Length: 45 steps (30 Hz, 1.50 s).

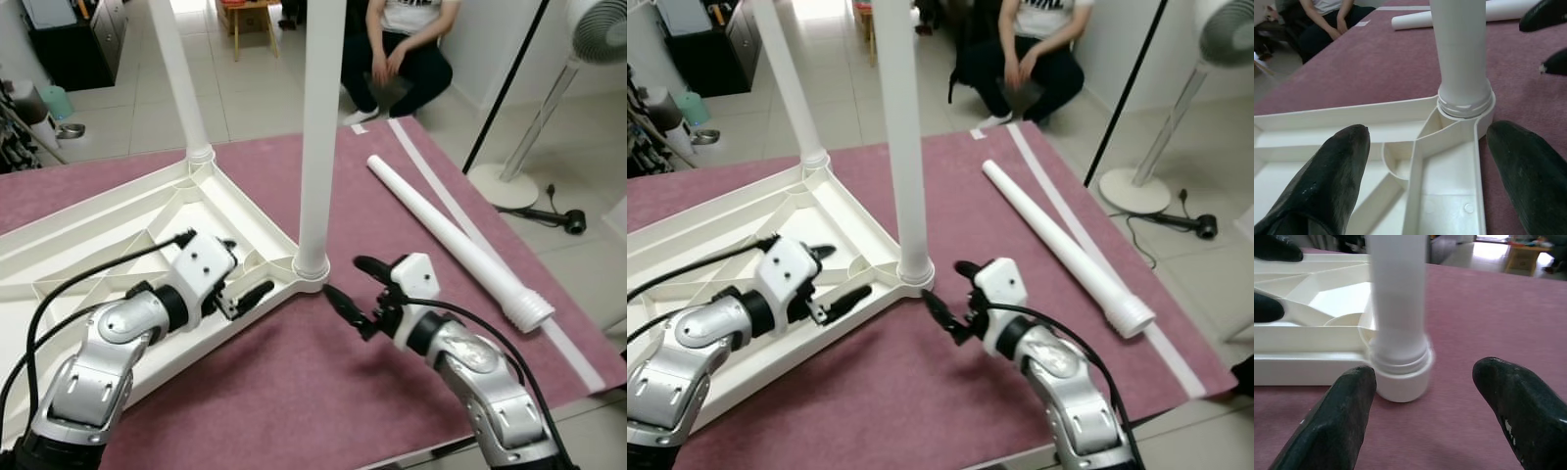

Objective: Building children table

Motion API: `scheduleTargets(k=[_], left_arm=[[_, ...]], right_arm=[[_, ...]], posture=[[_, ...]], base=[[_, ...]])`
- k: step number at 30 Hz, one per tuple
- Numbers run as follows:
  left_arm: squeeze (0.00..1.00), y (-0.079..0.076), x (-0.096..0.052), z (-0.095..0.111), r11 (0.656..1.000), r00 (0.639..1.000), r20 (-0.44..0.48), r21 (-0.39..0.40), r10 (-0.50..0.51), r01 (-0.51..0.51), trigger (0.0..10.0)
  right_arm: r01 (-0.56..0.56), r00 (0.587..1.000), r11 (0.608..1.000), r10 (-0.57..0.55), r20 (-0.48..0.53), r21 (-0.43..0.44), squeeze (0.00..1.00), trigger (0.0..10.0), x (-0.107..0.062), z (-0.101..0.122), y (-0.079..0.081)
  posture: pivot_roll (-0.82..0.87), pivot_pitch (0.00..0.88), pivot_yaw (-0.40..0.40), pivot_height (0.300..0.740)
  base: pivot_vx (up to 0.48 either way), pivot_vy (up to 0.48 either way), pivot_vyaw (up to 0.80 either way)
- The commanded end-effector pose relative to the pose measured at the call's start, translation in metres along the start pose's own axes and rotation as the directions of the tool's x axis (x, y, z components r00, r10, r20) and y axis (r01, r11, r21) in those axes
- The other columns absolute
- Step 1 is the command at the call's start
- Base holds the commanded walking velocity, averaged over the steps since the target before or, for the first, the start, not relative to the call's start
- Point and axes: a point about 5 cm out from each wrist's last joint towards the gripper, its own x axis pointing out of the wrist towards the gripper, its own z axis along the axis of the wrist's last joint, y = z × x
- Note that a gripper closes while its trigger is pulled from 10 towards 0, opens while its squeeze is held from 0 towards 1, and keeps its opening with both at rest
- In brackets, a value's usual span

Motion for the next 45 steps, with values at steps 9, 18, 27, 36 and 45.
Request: scheduleTargets(k=[9,18,27,36,45], left_arm=[[0.0,0.0032,0.0007,-0.001,0.998,0.998,-0.013,0.008,0.056,-0.056,10.0],[0.0,0.0032,0.0007,-0.001,0.998,0.998,-0.013,0.008,0.056,-0.056,10.0],[0.0,0.0032,0.0007,-0.001,0.998,0.998,-0.013,0.008,0.056,-0.056,10.0],[0.0,0.0032,0.0007,-0.001,0.998,0.998,-0.013,0.008,0.056,-0.056,10.0],[0.0,0.0032,0.0007,-0.001,0.998,0.998,-0.013,0.008,0.056,-0.056,10.0]], right_arm=[[-0.063,0.998,0.998,0.063,0.022,0.004,0.0,10.0,0.0013,0.0052,0.0084],[-0.063,0.998,0.998,0.063,0.022,0.004,0.0,10.0,0.0013,0.0052,0.0084],[-0.063,0.998,0.998,0.063,0.022,0.004,0.0,10.0,0.0013,0.0052,0.0084],[-0.063,0.998,0.998,0.063,0.022,0.004,0.0,10.0,0.0013,0.0052,0.0084],[-0.063,0.998,0.998,0.063,0.022,0.004,0.0,10.0,0.0013,0.0052,0.0084]], posture=[[0.01,0.0,0.095,0.74],[0.01,0.0,0.095,0.74],[0.01,0.0,0.095,0.74],[0.01,0.0,0.095,0.74],[0.01,0.0,0.095,0.74]], base=[[0.0,0.0,0.0],[0.0,0.0,0.0],[0.0,0.0,0.0],[0.0,0.0,0.0],[0.0,0.0,0.0]])
